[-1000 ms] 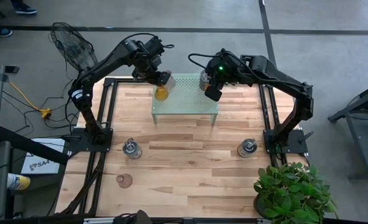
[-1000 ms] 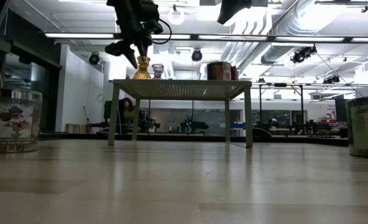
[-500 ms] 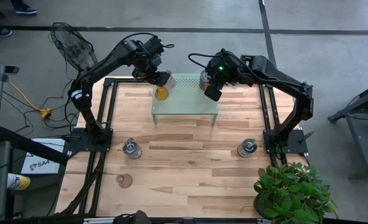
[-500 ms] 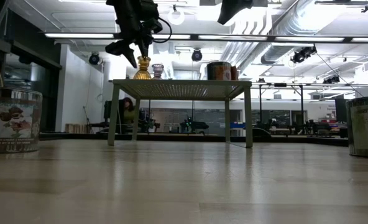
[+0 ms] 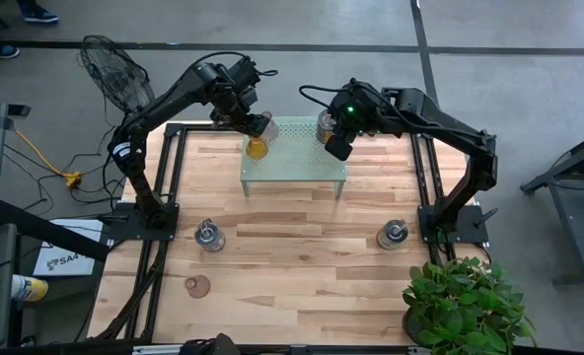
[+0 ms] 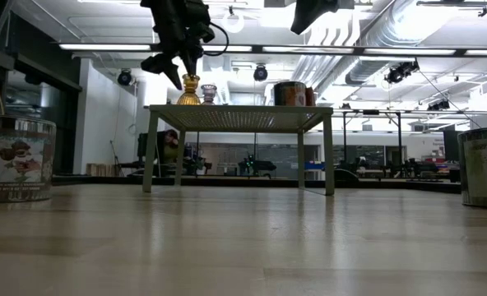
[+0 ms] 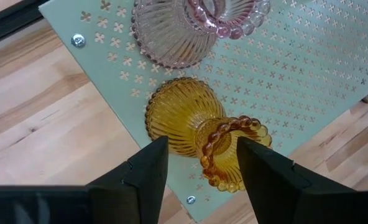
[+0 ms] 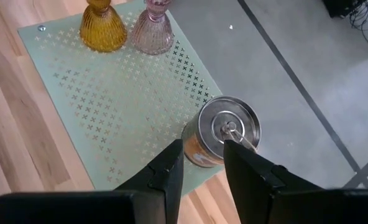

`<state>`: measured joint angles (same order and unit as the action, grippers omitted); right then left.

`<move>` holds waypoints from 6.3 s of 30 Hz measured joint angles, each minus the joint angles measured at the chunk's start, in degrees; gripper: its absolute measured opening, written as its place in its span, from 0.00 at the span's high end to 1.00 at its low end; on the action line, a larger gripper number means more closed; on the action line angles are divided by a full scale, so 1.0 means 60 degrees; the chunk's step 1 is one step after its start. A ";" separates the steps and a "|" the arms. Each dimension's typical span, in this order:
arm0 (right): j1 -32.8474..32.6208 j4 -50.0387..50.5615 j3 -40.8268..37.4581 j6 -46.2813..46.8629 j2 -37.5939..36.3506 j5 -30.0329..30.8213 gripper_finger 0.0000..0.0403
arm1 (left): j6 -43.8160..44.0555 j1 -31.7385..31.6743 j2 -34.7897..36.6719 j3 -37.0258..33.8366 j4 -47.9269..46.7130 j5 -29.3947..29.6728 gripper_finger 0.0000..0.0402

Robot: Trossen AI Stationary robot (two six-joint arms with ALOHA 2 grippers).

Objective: Pick & Place candle stick holders
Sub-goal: Put the yellow glass candle holder on the shelf, then put the right silver scented candle on the shelf

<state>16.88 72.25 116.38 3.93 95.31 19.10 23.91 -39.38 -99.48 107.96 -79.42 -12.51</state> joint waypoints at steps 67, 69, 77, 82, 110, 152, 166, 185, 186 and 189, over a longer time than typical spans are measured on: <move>0.1010 0.1750 0.0000 -0.0175 -0.0022 -0.0386 0.73 | 0.0211 0.4724 0.8995 -0.8969 0.8727 0.3888 0.54; 0.1101 0.1778 0.0000 -0.0204 -0.0025 -0.0679 0.73 | 0.0305 0.4831 0.9485 -0.9799 0.9332 0.3905 0.54; 0.1140 0.1654 -0.1254 0.0027 -0.0463 -0.0981 0.73 | 0.1035 0.4823 1.0703 -1.2554 1.1956 0.3936 0.54; 0.1104 0.1257 -0.3229 0.0598 -0.1489 -0.0950 0.73 | 0.1411 0.4823 1.0823 -1.3643 1.3310 0.3906 0.54; -0.0323 0.1191 -0.8185 0.6772 -0.4207 -0.2779 0.73 | 0.2068 0.4819 1.0808 -1.5052 1.3704 0.4415 0.54; -0.3595 0.0680 -0.9183 1.4661 -0.3566 -0.3280 0.73 | 0.2068 0.4819 1.0808 -1.5052 1.3717 0.4415 0.54; -0.3592 -0.1057 -1.0563 1.4962 -0.3646 -0.3871 0.73 | 0.2068 0.4819 1.0808 -1.5052 1.3715 0.4415 0.54; -0.3592 -0.1298 -1.0801 1.4952 -0.3508 -0.3901 0.73 | 0.2065 0.4819 1.0808 -1.5052 1.3715 0.4415 0.54; -0.3592 -0.1296 -1.0801 1.4951 -0.3508 -0.3886 0.73 | 0.2068 0.4819 1.0808 -1.5052 1.3715 0.4415 0.54; -0.3592 -0.1293 -1.0801 1.4948 -0.3508 -0.3823 0.73 | 0.2068 0.4819 1.0808 -1.5052 1.3715 0.4415 0.54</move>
<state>-4.67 64.49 51.57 93.62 74.26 -3.84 36.32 -10.46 -34.63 17.65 2.87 13.98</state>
